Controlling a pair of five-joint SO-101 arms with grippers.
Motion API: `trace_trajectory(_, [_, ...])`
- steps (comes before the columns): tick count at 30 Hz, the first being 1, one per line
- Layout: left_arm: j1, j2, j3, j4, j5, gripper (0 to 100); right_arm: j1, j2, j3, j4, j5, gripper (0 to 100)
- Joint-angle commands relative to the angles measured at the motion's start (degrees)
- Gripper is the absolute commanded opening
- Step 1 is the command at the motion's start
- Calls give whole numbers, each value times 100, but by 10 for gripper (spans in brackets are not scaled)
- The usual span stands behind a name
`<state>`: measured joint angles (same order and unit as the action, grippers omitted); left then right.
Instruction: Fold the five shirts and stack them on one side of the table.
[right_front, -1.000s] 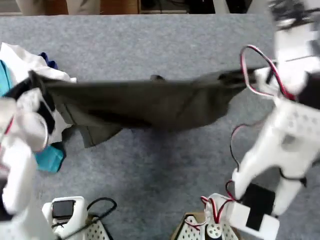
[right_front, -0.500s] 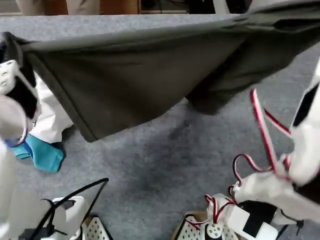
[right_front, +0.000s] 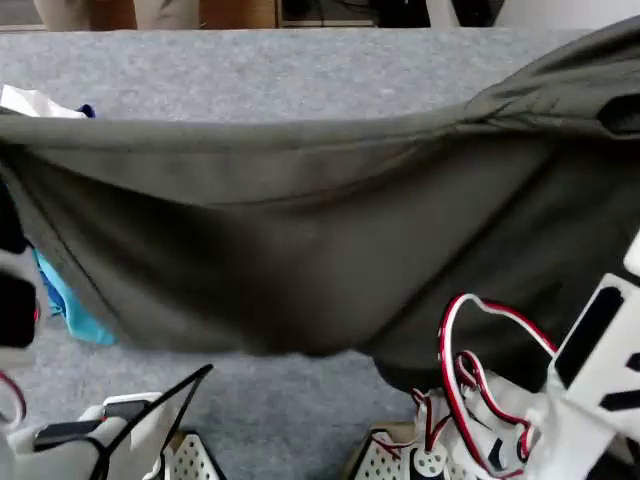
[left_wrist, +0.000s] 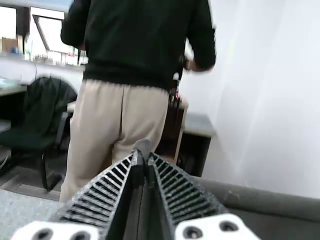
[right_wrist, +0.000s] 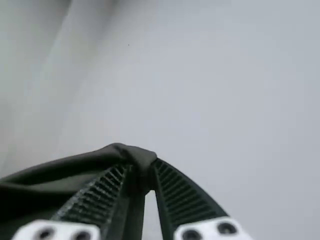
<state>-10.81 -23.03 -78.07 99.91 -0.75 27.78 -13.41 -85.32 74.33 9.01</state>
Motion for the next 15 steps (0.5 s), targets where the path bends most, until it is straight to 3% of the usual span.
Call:
trace_trajectory(1, [-53,101,-44,88,53,18,66,101,101,18,88,2])
trace_trajectory(7, [-44,558,1626,-246,88,18,22,497,1297,369,79,11])
trace_trajectory(15, [185,1947,4519,-3508,88,18,-444,1710,3345,-633,88,9])
